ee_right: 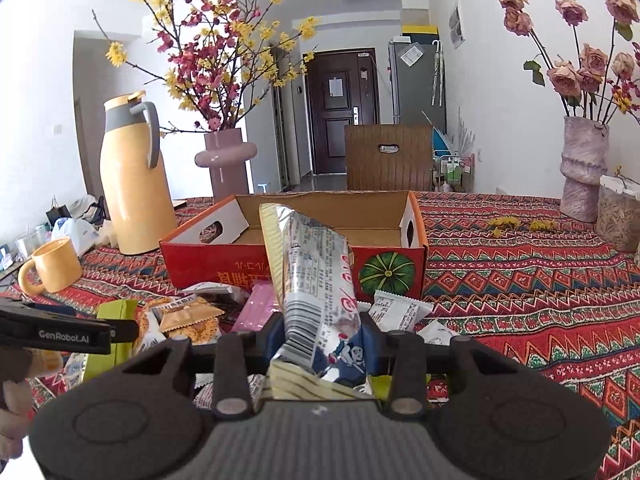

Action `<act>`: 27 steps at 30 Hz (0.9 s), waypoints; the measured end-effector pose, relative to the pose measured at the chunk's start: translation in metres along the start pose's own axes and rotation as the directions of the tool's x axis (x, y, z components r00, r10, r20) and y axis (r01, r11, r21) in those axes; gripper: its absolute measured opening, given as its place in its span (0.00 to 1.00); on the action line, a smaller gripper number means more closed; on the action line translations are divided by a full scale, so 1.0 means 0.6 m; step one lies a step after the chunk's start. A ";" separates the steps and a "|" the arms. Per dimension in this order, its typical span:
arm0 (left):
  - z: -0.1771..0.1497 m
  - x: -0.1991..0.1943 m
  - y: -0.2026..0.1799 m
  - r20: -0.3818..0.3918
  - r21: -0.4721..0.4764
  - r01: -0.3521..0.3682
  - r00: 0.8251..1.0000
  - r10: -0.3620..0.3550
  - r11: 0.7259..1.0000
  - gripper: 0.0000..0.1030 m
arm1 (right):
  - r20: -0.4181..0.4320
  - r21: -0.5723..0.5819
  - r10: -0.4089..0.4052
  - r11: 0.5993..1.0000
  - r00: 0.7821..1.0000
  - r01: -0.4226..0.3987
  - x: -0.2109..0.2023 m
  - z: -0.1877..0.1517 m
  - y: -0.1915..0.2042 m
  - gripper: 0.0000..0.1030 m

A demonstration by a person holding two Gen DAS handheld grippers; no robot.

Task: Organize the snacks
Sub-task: 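Grasp the green bar with the left tool while the right tool grasps a white packet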

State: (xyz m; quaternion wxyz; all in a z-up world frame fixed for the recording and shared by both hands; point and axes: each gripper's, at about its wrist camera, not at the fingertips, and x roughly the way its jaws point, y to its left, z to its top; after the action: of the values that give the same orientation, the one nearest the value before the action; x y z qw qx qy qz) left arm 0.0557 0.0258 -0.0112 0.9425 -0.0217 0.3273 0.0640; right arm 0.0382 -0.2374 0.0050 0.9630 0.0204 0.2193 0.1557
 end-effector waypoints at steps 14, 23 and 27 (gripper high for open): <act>-0.002 -0.003 -0.016 -0.078 -0.011 -0.002 0.997 0.001 1.000 0.61 | 0.001 0.070 0.030 0.997 1.000 -0.030 -0.015 -0.024 -0.009 0.37; 0.003 -0.004 -0.019 -0.061 -0.009 0.013 0.998 -0.013 1.000 0.37 | 0.003 0.072 0.036 0.997 0.999 -0.036 -0.022 -0.027 -0.005 0.37; 0.007 -0.007 -0.018 -0.047 -0.010 0.005 0.999 -0.005 1.000 0.35 | 0.007 0.072 0.034 0.997 0.999 -0.034 -0.030 -0.029 -0.005 0.37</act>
State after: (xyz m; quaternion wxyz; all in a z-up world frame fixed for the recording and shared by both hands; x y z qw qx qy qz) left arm 0.0563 0.0150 -0.0051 0.9346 -0.0286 0.3489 0.0626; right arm 0.0165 -0.2465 -0.0037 0.9595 0.0595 0.2214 0.1640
